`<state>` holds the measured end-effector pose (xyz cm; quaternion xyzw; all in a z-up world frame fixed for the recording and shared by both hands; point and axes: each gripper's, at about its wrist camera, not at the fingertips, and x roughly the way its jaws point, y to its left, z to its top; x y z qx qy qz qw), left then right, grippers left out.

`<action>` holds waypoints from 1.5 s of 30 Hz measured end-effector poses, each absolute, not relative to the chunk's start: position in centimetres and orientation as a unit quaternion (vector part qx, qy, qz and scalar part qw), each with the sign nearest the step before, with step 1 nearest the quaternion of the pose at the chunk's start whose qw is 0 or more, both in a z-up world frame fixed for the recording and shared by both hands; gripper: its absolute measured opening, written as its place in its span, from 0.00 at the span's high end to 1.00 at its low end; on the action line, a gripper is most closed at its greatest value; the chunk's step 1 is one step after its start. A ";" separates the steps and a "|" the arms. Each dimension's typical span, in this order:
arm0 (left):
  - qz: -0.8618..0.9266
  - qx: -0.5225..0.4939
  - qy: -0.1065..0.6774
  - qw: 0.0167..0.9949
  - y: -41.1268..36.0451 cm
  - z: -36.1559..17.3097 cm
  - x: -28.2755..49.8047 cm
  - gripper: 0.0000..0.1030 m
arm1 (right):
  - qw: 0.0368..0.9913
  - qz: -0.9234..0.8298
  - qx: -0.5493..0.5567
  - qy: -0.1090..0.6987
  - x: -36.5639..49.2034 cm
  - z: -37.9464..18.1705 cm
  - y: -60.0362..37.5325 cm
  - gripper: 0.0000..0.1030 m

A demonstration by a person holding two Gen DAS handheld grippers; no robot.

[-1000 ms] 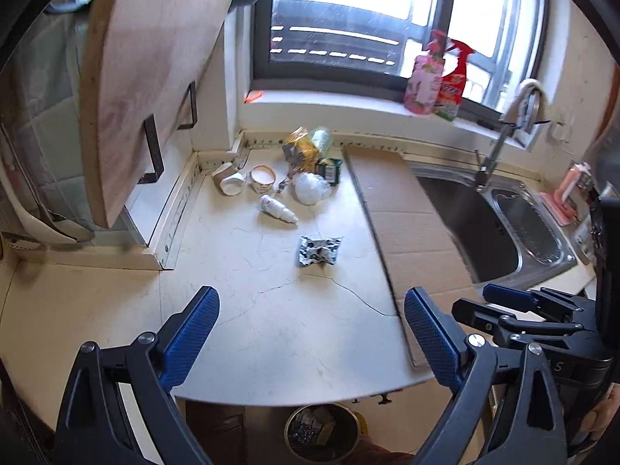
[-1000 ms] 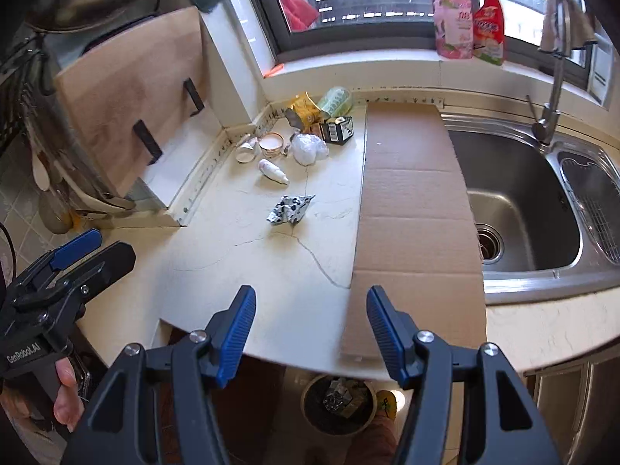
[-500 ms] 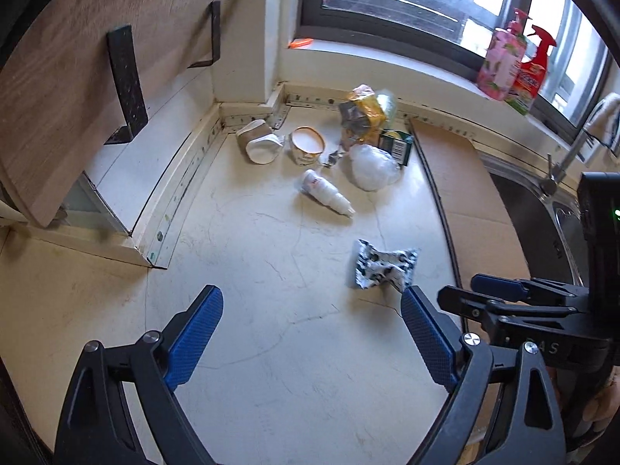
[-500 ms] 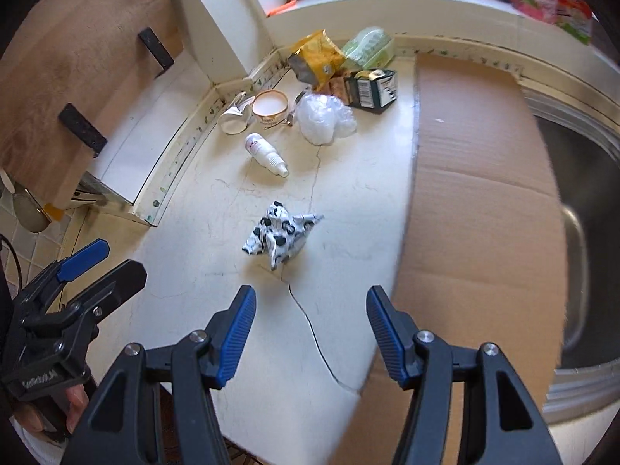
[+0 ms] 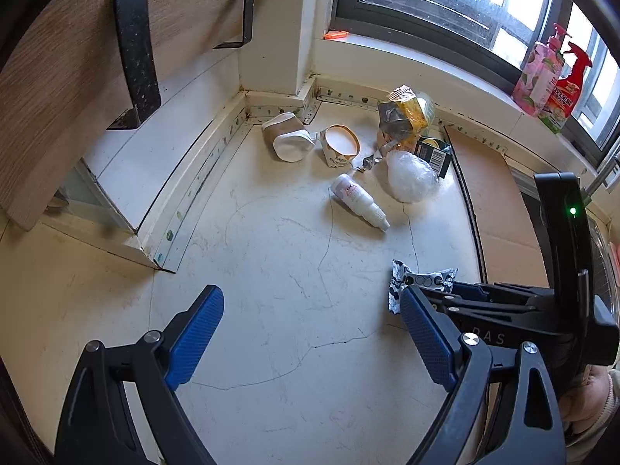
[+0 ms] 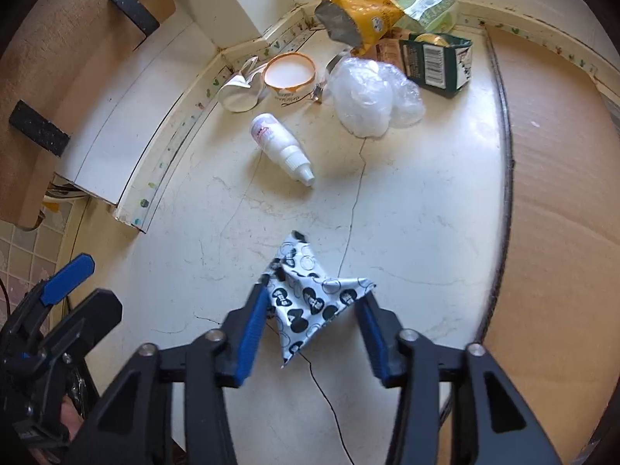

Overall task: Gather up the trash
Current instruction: 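Grasp the black-and-white patterned wrapper with the right tool while the left tool grasps the white bottle, then carry both tools down over the bin and open them, dropping wrapper and bottle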

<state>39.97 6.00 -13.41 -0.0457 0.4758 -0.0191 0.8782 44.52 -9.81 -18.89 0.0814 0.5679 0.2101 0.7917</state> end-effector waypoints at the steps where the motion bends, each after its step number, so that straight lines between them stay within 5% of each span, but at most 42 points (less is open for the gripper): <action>1: -0.018 -0.046 0.476 0.878 5.9 -13.3 40.1 0.11 | 0.793 0.211 0.079 0.566 44.6 -18.9 -9.9 0.62; 17: -0.034 -0.072 0.503 0.860 2.2 -15.7 48.1 0.12 | 0.839 0.164 0.090 0.511 49.3 -15.6 -16.1 0.66; 23: -0.013 -0.093 0.529 0.843 2.0 -18.1 52.1 0.33 | 0.842 0.152 0.104 0.507 51.0 -15.9 -18.1 0.66; 28: 0.006 -0.095 0.537 0.838 1.3 -19.7 54.5 0.41 | 0.839 0.154 0.107 0.511 51.0 -16.7 -18.3 0.66; 35: 0.018 -0.078 0.540 0.838 0.6 -20.8 55.2 0.78 | 0.833 0.157 0.111 0.518 50.6 -17.4 -18.6 0.66; 45: 0.021 -0.058 0.518 0.853 0.8 -18.0 51.7 0.78 | 0.837 0.156 0.117 0.511 48.9 -16.5 -18.7 0.66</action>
